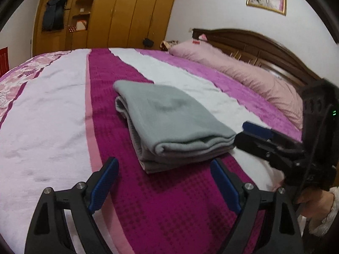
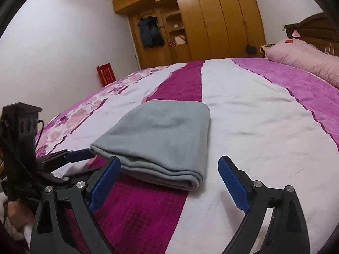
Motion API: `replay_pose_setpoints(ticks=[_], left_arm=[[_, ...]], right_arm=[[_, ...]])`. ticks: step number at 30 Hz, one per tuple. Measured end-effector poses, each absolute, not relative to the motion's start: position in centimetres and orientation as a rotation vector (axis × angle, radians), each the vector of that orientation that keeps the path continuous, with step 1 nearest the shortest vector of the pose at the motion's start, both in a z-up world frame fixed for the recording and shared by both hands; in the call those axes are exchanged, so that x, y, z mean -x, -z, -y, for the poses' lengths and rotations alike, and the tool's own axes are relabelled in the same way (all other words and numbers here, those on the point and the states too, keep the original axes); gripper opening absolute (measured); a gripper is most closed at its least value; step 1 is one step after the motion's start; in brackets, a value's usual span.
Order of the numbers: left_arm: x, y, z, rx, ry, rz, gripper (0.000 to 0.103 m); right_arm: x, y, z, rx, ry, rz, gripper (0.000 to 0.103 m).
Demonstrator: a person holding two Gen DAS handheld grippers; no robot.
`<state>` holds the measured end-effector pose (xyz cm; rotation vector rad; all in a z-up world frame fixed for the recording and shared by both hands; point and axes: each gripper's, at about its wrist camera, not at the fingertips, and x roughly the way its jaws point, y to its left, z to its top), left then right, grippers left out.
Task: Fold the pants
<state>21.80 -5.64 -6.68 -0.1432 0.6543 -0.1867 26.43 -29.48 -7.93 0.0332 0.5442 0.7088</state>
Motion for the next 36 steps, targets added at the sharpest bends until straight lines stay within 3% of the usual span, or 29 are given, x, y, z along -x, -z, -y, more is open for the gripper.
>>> replay_pose_setpoints(ticks=[36], left_arm=[[-21.0, 6.1, 6.1, 0.132, 0.169, -0.621, 0.092]], right_arm=[[-25.3, 7.2, 30.1, -0.014, -0.668, -0.489, 0.094]])
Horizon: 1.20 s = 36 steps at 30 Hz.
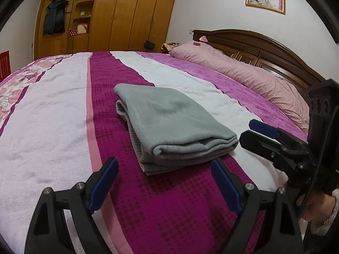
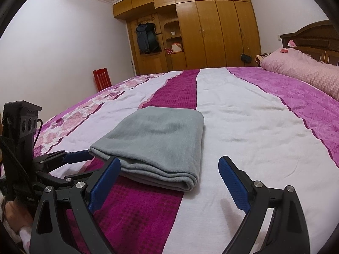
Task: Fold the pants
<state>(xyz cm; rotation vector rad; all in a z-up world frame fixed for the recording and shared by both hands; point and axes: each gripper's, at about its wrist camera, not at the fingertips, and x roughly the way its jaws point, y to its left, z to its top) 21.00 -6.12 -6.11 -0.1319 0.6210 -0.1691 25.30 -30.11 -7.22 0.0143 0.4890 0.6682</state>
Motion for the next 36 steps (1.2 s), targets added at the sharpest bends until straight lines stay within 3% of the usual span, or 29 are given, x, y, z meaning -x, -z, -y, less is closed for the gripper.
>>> replay_pose_setpoints(ticks=[36], left_arm=[[-21.47, 6.29, 6.17, 0.139, 0.173, -0.632, 0.092]], right_arm=[[-25.97, 7.64, 30.41, -0.035, -0.656, -0.523, 0.094]])
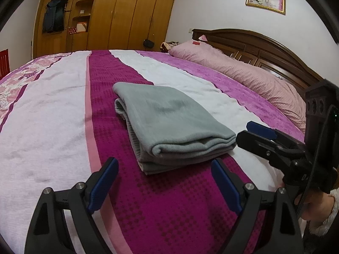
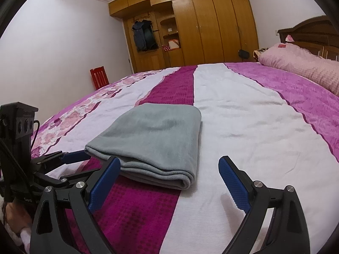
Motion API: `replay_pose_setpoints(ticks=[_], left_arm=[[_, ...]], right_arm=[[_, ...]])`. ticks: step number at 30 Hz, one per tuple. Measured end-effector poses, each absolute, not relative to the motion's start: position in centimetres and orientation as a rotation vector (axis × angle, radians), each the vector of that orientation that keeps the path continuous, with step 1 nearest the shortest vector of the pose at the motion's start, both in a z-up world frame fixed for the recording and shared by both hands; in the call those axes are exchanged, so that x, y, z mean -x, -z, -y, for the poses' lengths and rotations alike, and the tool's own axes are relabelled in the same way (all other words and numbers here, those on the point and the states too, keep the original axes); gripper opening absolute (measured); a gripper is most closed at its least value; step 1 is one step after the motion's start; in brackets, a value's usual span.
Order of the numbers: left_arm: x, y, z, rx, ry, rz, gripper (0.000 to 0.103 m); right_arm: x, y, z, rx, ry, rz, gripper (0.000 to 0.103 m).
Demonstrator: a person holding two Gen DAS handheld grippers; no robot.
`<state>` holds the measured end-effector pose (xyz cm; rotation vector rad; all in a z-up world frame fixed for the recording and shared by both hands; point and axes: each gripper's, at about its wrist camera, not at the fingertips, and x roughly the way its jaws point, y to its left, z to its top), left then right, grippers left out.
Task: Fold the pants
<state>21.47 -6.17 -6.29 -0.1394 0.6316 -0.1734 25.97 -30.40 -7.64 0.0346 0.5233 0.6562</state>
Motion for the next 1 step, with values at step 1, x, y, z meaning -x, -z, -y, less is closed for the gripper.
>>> replay_pose_setpoints(ticks=[1], left_arm=[[-21.54, 6.33, 6.16, 0.14, 0.171, -0.635, 0.092]], right_arm=[[-26.1, 7.74, 30.47, -0.038, -0.655, -0.527, 0.094]])
